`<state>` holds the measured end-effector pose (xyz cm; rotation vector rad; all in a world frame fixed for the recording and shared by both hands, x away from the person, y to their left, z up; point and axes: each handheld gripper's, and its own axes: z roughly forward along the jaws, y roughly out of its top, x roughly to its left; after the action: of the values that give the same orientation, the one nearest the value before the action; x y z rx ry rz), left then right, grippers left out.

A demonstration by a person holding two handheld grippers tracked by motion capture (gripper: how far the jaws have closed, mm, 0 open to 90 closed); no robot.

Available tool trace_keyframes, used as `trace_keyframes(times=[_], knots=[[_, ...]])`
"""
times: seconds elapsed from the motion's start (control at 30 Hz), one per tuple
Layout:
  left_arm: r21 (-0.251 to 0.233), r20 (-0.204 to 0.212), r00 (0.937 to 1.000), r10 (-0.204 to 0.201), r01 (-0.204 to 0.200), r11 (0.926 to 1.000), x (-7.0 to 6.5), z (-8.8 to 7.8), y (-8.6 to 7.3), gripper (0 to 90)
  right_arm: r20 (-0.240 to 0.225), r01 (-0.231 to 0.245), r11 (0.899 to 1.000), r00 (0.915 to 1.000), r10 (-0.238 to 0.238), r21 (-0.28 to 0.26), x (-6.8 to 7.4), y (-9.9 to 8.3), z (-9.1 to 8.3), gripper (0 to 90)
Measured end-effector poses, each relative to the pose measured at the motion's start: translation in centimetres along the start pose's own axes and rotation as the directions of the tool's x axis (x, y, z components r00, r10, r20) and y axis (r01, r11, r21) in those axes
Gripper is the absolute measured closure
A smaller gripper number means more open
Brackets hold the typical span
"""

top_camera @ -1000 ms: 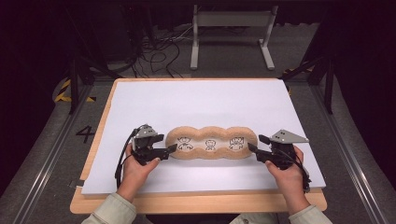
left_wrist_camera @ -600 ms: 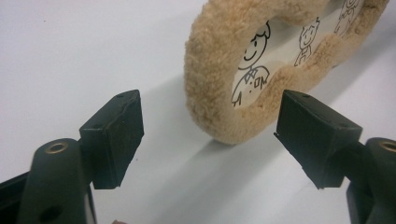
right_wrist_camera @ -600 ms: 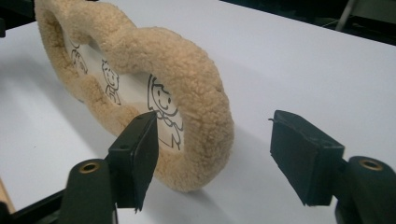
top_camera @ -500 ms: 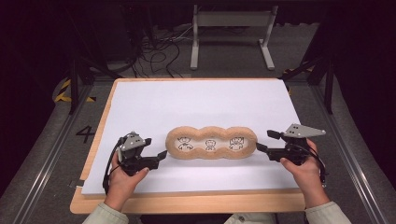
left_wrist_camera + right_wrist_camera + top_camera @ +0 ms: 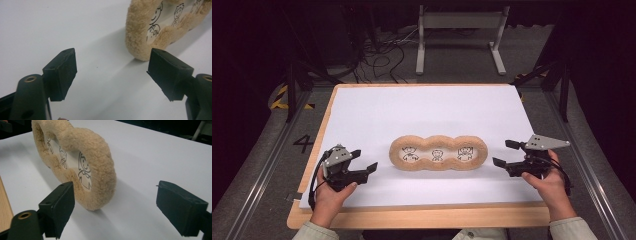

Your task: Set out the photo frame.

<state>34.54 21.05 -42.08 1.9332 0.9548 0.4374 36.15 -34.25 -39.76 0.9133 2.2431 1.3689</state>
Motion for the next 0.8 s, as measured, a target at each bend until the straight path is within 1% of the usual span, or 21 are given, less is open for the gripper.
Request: trace_keyframes(times=[0.03, 0.07, 0.17, 0.2, 0.23, 0.27, 0.3, 0.33, 0.37, 0.47, 0.53, 0.57, 0.6, 0.63, 0.67, 0.7, 0.73, 0.77, 0.8], knots=[[-0.002, -0.006, 1.0, -0.004, 0.004, 1.0, 0.2, -0.1, -0.2, 23.4, 0.001, -0.003, 1.0, 1.0, 0.003, -0.004, -0.2, -0.2, -0.1, 16.1], [0.004, -0.014, 0.9998, -0.013, 0.013, 0.9999, 0.5, -0.1, -0.4, 23.5, 0.002, -0.017, 1.0, 0.9999, 0.017, -0.006, -0.8, -0.6, -0.2, 16.0], [0.009, -0.017, 0.9998, -0.012, 0.012, 0.9999, 1.0, -0.1, -0.8, 24.3, 0.011, -0.036, 0.999, 0.9993, 0.036, -0.014, -1.5, -1.2, -0.4, 16.4], [0.009, -0.018, 0.9995, -0.024, 0.024, 0.9997, 1.1, 0.0, -0.9, 24.3, 0.011, -0.04, 0.999, 0.9992, 0.04, -0.013, -1.6, -1.4, -0.5, 16.4], [0.008, -0.022, 0.9994, -0.028, 0.028, 0.9996, 1.4, 0.1, -1.1, 24.3, 0.014, -0.045, 0.999, 0.9989, 0.045, -0.009, -1.9, -1.6, -0.5, 16.4], [0.01, -0.023, 0.9988, -0.042, 0.042, 0.9991, 1.7, 0.2, -1.2, 24.3, 0.019, -0.051, 0.999, 0.9985, 0.051, -0.006, -2.1, -1.8, -0.5, 16.4], [0.01, -0.023, 0.9988, -0.042, 0.042, 0.9991, 1.7, 0.2, -1.2, 24.3, 0.019, -0.051, 0.999, 0.9985, 0.051, -0.006, -2.1, -1.8, -0.5, 16.4], [0.01, -0.03, 0.9982, -0.051, 0.052, 0.9986, 1.9, 0.3, -1.4, 24.3, 0.022, -0.062, 0.998, 0.9978, 0.062, -0.001, -2.3, -2.0, -0.5, 16.4], [0.014, -0.035, 0.998, -0.052, 0.053, 0.9985, 2.1, 0.3, -1.5, 24.3, 0.026, -0.071, 0.997, 0.9971, 0.071, 0.008, -2.4, -2.3, -0.4, 16.4], [0.022, -0.069, 0.9972, -0.028, 0.03, 0.9993, 2.5, 0.6, -1.9, 24.3, 0.036, -0.088, 0.996, 0.9955, 0.087, 0.022, -2.8, -3.0, -0.1, 16.4], [0.043, -0.085, 0.9963, -0.002, 0.005, 0.999, 2.8, 0.8, -2.1, 24.2, 0.044, -0.099, 0.995, 0.9942, 0.098, 0.031, -3.0, -3.4, 0.2, 16.4], [0.045, -0.083, 0.9965, -0.008, 0.012, 0.9989, 2.9, 1.0, -2.3, 24.1, 0.047, -0.105, 0.994, 0.9935, 0.104, 0.04, -3.2, -3.7, 0.3, 16.3], [0.05, -0.082, 0.9966, -0.007, 0.011, 0.9987, 3.0, 1.1, -2.4, 24.1, 0.048, -0.114, 0.992, 0.9925, 0.112, 0.048, -3.3, -3.9, 0.4, 16.3], [0.051, -0.081, 0.9965, -0.019, 0.023, 0.9985, 3.1, 1.3, -2.6, 24.1, 0.041, -0.121, 0.991, 0.992, 0.12, 0.048, -3.4, -4.1, 0.6, 15.9], [0.058, -0.078, 0.9967, -0.022, 0.027, 0.998, 3.1, 1.5, -2.6, 24.2, 0.036, -0.133, 0.99, 0.9907, 0.132, 0.049, -3.4, -4.3, 0.8, 15.1], [0.058, -0.078, 0.9967, -0.022, 0.027, 0.998, 3.1, 1.5, -2.6, 25.4, 0.036, -0.133, 0.99, 0.9907, 0.132, 0.049, -3.4, -4.3, 0.8, 15.1], [0.067, -0.068, 0.9974, -0.024, 0.029, 0.9974, 3.1, 1.7, -2.7, 25.4, 0.03, -0.143, 0.988, 0.9895, 0.141, 0.059, -3.4, -4.5, 0.9, 14.4], [0.075, -0.064, 0.9977, -0.023, 0.028, 0.9968, 3.0, 2.0, -2.8, 25.8, 0.029, -0.142, 0.987, 0.9897, 0.141, 0.073, -3.4, -4.7, 1.2, 14.2], [0.081, -0.062, 0.998, -0.014, 0.019, 0.9965, 2.9, 2.1, -2.8, 25.8, 0.026, -0.138, 0.987, 0.9902, 0.137, 0.079, -3.4, -4.8, 1.3, 13.8]])
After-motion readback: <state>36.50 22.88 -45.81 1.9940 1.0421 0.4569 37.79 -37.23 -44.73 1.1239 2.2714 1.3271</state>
